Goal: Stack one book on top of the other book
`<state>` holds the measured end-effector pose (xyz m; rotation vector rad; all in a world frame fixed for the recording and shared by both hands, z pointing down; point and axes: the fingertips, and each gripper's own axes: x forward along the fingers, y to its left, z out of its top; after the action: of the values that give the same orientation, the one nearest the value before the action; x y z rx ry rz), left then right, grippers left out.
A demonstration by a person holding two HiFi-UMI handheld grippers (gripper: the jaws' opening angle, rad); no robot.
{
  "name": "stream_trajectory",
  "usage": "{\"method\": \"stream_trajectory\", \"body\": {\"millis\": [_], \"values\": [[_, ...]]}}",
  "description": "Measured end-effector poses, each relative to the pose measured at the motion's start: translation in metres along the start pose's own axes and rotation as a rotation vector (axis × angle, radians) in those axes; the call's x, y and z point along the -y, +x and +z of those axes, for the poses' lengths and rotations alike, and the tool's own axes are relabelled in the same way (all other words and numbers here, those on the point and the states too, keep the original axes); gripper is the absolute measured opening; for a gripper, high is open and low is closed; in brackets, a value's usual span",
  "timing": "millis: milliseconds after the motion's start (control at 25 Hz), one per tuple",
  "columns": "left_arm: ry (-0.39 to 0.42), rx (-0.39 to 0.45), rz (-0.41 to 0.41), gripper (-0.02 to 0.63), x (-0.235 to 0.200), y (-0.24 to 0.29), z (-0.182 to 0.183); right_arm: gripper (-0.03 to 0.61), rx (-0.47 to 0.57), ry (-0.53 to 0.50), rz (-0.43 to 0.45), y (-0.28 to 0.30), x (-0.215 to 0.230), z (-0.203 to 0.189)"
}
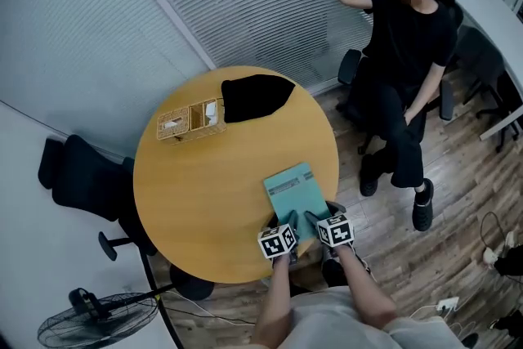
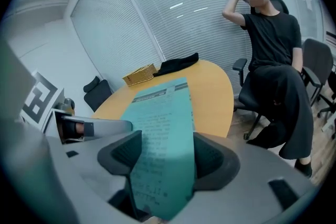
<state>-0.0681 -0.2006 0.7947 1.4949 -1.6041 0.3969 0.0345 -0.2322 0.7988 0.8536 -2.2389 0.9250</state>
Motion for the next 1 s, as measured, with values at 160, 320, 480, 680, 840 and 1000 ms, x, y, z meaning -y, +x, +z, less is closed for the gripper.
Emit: {"method": "stream_trajectory", "body": {"millis": [160,320,480,680,840,1000], "values": [[-0.009,0.014,0.023,0.291,0.0,-0.001,0.002,0.31,-0.029,-0.017,0.013,0.003,0.0,0.004],[-0.008,0.011,0.04,0.29,-0.001,-0.002,0.001,0.31,-0.041,-0.037,0.028,0.004,-0.002,0.003],[-0.002,0.003,0.059,0.29,-0.002,-0.003,0.003,0.31,-0.044,-0.05,0.052,0.007,-0.003,0.006],[0.042,0.024,0.059,0.295,0.003,-0.013,0.008,0.31,0.017,-0.057,0.04,-0.007,0.003,0.02],[0.06,0.095,0.04,0.295,0.004,-0.032,0.025,0.31,0.065,-0.074,0.066,-0.026,0.003,0.034],[0.053,0.13,-0.012,0.295,0.017,-0.057,0.022,0.31,0.085,-0.141,0.13,-0.054,-0.005,0.029]]}}
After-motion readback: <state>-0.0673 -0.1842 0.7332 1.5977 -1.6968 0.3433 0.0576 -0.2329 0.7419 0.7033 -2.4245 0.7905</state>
